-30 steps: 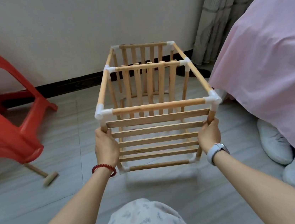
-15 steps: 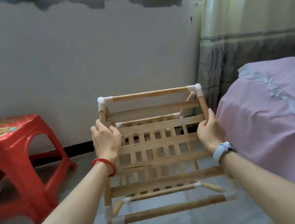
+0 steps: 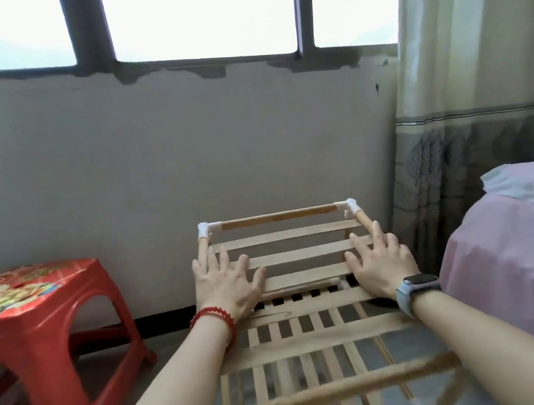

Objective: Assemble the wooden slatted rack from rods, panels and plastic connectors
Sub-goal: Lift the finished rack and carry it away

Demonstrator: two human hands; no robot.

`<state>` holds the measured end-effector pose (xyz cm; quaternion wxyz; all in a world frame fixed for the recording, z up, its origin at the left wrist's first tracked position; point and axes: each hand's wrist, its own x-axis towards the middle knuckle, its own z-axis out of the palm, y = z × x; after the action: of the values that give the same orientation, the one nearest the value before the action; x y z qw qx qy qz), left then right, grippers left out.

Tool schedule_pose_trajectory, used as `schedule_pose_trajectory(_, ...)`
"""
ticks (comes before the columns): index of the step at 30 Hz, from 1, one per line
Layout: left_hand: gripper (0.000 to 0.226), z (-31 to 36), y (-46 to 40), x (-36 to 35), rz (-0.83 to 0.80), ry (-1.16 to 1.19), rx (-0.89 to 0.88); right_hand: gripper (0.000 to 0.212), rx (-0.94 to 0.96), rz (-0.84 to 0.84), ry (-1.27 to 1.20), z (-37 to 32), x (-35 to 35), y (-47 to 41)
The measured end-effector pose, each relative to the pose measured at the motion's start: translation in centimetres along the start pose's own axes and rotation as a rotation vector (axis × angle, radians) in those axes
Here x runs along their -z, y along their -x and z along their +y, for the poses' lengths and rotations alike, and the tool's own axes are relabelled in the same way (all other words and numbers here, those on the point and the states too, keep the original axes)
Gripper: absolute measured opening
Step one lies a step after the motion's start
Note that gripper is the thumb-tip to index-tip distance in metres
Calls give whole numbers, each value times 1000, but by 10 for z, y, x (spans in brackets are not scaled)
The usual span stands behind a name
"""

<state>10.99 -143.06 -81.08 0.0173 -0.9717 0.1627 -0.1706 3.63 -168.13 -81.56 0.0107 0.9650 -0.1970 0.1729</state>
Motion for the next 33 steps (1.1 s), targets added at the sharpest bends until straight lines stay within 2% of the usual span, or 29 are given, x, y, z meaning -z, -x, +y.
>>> schedule_pose_trajectory(6,59,-17,-78,-34,-73,43,-16,48,0,13,21,-21,-22,-64)
schedule_pose_trajectory(12,61,-11,-84,-36,-103,85,15,51,3,-25,20,-20,-22,-73)
schedule_pose_trajectory(16,61,-13,-61,-23,-202,143,93,60,-41,-176,20,-28,-13,-63)
schedule_pose_trajectory(20,59,-12,-36,-2,-173,283,162,64,-103,-287,-90,-26,6,-51)
schedule_pose_trajectory(25,65,-17,-6,29,-405,586,565,64,-311,-541,-299,-2,36,-33)
schedule_pose_trajectory(28,68,-15,4,40,-449,467,536,59,-366,-607,-269,4,49,-28)
schedule_pose_trajectory(33,74,-3,-2,46,-522,375,494,63,-365,-680,-191,17,53,-33)
